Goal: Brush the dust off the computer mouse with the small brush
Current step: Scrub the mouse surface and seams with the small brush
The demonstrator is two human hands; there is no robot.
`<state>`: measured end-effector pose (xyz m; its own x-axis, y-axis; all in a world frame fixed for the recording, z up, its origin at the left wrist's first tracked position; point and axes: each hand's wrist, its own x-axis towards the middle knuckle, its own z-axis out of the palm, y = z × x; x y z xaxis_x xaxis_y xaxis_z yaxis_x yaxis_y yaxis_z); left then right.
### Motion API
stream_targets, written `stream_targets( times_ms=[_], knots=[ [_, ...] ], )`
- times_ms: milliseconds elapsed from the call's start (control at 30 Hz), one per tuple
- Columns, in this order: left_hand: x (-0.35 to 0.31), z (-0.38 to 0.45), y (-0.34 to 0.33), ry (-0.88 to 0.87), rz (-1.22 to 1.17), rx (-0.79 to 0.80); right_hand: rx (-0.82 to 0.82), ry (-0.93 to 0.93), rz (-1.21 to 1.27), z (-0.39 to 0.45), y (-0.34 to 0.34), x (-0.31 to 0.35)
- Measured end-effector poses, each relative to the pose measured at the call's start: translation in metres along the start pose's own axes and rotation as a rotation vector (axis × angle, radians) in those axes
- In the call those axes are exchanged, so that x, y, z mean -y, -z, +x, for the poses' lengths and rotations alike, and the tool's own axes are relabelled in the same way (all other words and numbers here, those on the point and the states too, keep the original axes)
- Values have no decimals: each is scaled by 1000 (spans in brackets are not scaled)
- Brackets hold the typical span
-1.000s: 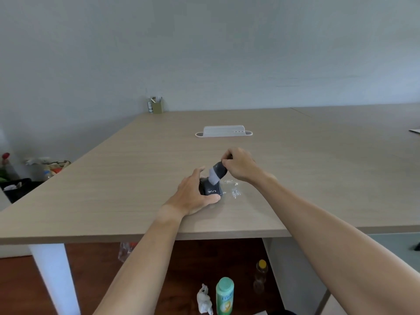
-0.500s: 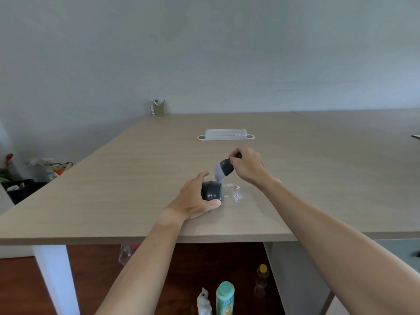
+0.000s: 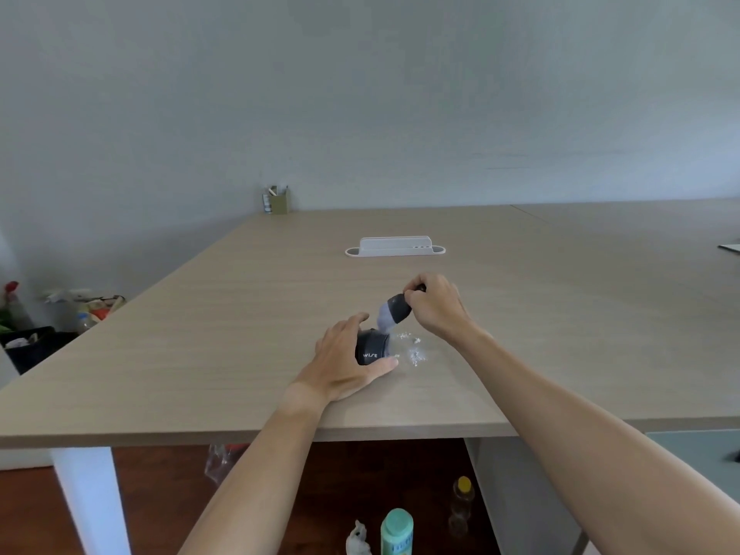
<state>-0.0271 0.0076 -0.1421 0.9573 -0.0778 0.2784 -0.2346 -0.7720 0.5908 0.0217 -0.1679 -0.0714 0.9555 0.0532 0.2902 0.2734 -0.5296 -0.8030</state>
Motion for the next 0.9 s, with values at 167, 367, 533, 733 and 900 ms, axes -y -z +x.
stream_targets(
  times_ms=[167,367,533,733,900],
  knots=[
    [-1,-1,0,-11,-50,-25,173,-81,49,-1,-10,-4],
    [-1,-1,2,15,-72,-11,-16,-10,-133,11,-11,-14],
    [3,2,0,7,-83,-6,147,-24,27,8,-16,-4],
    [-2,0,2,9,-84,-18,87,33,-148,9,-11,-3],
    [-2,1,2,-3,-65,-28,96,-55,71,-8,0,-3]
  ],
)
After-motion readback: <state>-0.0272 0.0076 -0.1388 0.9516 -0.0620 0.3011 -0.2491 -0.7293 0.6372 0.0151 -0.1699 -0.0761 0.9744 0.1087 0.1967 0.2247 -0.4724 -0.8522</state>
